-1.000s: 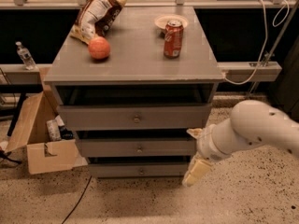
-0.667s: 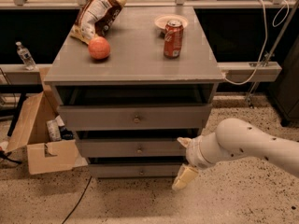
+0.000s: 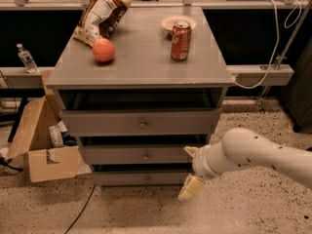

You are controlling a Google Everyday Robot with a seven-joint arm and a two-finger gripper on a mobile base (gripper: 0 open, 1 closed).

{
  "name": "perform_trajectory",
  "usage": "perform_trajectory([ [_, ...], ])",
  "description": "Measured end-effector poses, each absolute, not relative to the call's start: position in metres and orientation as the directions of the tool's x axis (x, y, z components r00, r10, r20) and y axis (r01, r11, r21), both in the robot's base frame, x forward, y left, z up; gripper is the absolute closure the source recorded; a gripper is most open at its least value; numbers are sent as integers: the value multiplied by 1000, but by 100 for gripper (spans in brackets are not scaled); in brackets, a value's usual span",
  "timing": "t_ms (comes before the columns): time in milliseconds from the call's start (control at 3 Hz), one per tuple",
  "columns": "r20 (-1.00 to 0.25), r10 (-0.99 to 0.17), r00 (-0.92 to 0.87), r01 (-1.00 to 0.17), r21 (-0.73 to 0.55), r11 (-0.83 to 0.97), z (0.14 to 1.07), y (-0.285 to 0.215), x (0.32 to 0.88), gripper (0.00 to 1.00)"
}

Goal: Open bottom drawer

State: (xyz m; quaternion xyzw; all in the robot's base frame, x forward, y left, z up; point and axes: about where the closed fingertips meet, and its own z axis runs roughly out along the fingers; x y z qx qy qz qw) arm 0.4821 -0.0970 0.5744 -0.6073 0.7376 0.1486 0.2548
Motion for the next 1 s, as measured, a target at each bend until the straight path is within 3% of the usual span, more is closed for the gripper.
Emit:
perform_trajectory([
  [1000,-625,-778,-55,-996,-22,87,368,-69,493,0],
])
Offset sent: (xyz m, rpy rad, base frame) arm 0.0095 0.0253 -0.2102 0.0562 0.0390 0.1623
